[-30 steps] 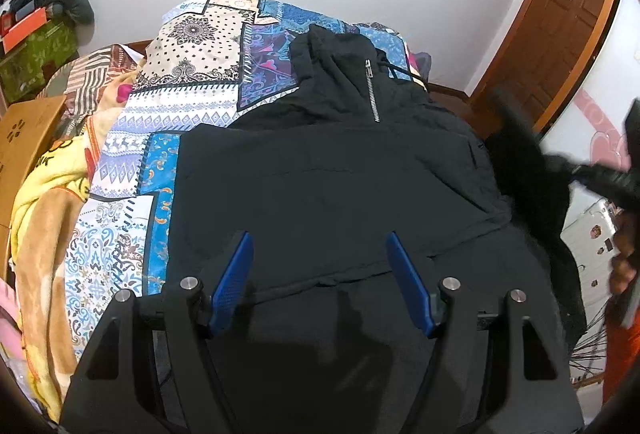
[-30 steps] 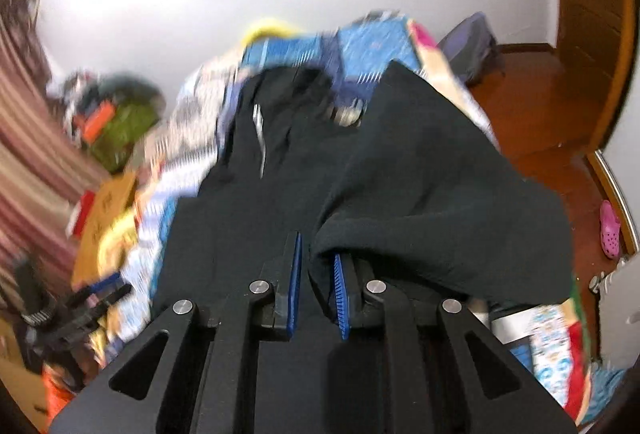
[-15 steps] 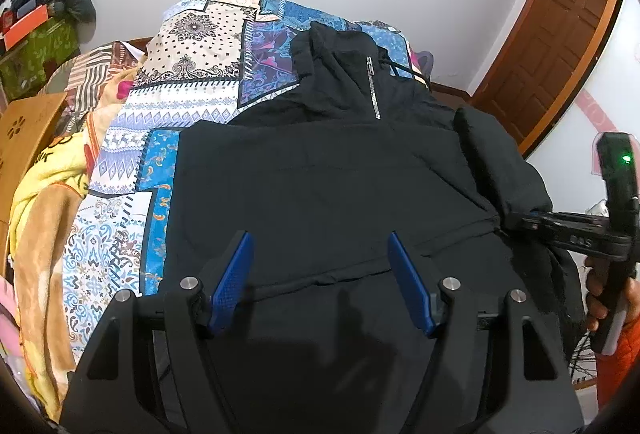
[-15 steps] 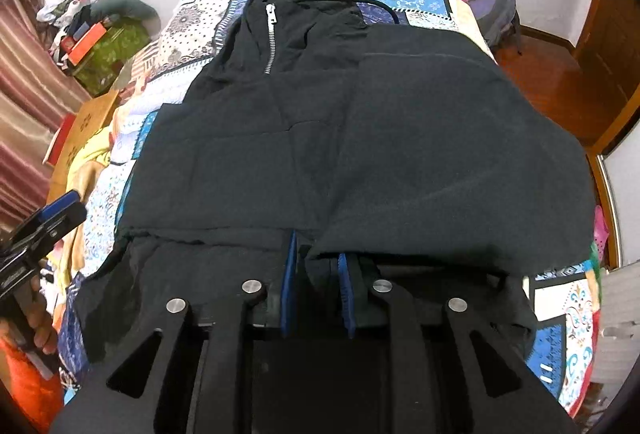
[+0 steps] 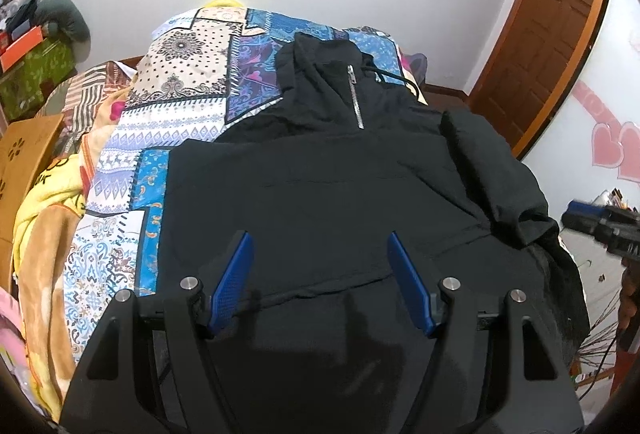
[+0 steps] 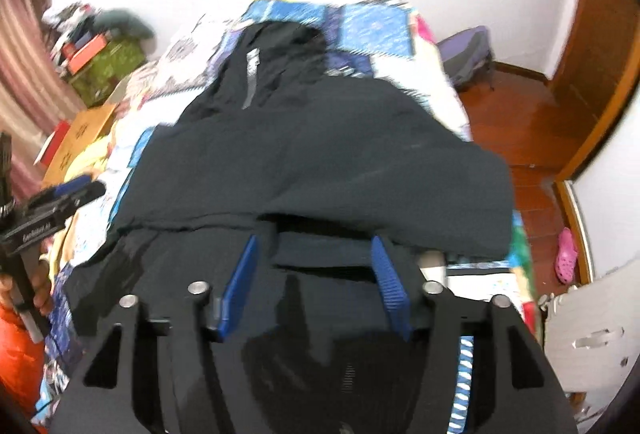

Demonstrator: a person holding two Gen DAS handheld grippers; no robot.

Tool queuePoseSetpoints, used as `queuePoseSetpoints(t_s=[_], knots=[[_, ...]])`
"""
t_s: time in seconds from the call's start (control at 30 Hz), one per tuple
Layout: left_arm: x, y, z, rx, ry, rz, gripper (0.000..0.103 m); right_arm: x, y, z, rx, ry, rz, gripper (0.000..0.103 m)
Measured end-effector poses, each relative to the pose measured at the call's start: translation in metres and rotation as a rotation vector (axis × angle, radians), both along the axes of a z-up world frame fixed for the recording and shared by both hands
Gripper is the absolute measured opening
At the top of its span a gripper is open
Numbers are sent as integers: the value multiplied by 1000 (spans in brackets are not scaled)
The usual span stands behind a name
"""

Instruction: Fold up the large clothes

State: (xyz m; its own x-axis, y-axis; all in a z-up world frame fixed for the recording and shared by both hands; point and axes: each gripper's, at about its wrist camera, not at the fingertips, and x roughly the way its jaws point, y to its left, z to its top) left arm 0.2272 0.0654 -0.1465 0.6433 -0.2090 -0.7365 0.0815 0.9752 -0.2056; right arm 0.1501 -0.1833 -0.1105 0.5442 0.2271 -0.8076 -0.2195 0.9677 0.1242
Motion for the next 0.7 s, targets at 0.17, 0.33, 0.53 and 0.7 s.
queuePoseSetpoints(t_s=[0.17, 0.33, 0.53, 0.7], knots=[[0, -12, -3, 21, 4, -21, 68, 6, -49, -5, 71, 36, -163, 56], [1, -20, -6, 26, 13, -38, 68, 12, -96, -24, 225, 99, -330, 56], [2, -26, -8, 35, 24, -53, 68, 21, -130, -64, 418, 220, -463, 56], [5, -27, -11, 28, 39, -51, 68, 37, -139, -89, 554, 284, -523, 56]])
